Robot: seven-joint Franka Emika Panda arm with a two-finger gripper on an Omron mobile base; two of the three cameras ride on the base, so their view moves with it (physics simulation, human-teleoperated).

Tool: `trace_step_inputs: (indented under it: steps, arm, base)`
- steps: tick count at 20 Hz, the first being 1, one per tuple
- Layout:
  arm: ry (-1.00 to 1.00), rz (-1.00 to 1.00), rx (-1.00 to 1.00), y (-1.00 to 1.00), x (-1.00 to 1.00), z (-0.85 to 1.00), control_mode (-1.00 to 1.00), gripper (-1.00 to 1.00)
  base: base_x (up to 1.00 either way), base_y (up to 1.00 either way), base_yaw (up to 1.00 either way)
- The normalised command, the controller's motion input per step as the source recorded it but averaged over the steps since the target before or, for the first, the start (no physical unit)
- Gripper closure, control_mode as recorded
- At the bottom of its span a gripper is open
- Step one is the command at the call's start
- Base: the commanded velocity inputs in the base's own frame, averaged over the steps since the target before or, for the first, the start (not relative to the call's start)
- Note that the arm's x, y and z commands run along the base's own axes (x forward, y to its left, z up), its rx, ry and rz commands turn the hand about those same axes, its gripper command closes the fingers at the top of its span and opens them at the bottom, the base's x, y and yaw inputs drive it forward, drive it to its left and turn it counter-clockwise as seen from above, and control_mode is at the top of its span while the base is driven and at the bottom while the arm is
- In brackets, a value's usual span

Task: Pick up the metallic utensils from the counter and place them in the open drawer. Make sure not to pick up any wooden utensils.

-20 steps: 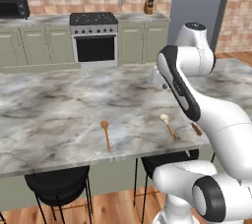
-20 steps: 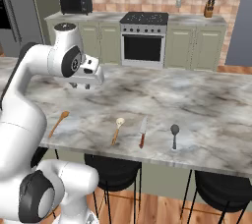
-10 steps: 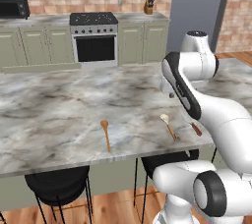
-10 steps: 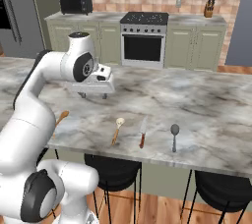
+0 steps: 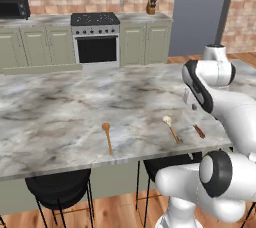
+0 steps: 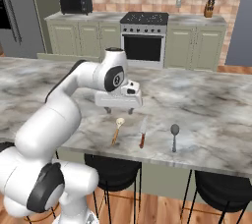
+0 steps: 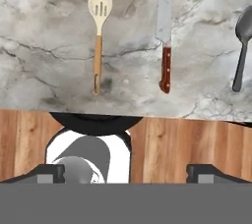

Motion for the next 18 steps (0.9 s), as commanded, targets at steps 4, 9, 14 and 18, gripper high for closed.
trace_step_inputs:
  steps: [4,9,14,18]
  arm:
    - [0.13,-0.05,0.00,-0.49,0.15,-0.52,-1.00,-1.00]
    - [0.03,-0.09,0.00,-0.57,0.22,-0.63,-1.00,-1.00]
    - [0.00,-0.03,0.00,-0.46,0.28,-0.49,-1.00,-1.00]
    - [0.00,0.00,0.00,-0.10,0.32,-0.27,-1.00,-1.00]
  base:
    - [0.00,0.00,0.00]
    - [0.00,0.00,0.00]
    - [0.00,0.00,0.00]
    - [0.00,0.00,0.00]
